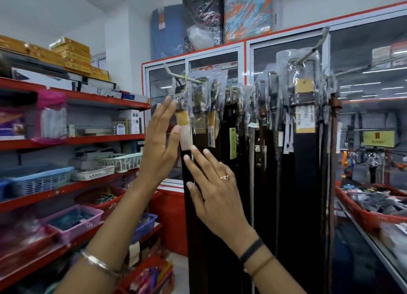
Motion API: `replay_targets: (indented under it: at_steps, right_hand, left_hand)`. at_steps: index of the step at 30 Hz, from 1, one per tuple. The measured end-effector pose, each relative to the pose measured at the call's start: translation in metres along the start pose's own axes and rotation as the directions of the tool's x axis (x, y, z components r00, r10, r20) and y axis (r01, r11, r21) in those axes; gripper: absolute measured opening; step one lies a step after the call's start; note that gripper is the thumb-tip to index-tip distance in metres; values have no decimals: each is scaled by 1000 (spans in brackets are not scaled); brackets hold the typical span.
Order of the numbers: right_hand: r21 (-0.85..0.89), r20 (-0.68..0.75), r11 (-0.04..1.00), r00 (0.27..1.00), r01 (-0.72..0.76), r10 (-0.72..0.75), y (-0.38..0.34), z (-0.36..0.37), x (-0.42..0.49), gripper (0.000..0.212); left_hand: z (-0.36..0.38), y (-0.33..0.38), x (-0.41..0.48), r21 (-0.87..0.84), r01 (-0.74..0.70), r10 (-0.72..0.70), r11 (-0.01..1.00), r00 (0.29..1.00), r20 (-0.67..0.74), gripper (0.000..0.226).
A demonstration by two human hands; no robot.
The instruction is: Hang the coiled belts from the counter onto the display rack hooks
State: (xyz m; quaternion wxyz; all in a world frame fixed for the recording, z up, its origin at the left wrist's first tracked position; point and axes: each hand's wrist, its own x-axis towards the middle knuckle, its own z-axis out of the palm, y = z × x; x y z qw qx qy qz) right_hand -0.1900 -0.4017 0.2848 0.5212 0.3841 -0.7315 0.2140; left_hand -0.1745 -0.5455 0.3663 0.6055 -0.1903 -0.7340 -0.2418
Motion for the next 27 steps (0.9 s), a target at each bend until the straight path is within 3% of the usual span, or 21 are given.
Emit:
replay_targets:
  at_steps: [6, 17, 22, 25, 27]
  right_hand:
    - [-142, 41, 990, 999, -23, 29, 9, 27, 10, 52]
    - [-265, 135, 961, 984, -73, 112, 51, 48, -1, 78]
    - [-165, 185, 983, 976, -82, 112, 47, 34, -10, 67]
    - [-38, 109, 995, 990, -88, 92, 46, 4, -29, 52]
    - [107, 16, 981, 987, -163, 162, 41, -22, -47, 45]
  left_hand:
    - [16, -31, 15, 43, -83, 74, 996, 983, 169, 54]
    - [58, -46, 8, -66, -101, 110, 993, 985, 134, 64]
    - [59, -34, -2, 28, -62, 58, 998, 991, 122, 62]
    - [61, -15, -16, 149, -12, 8, 989, 1000, 30, 56]
    - [65, 5, -23, 157, 0, 7, 988, 999, -44, 51]
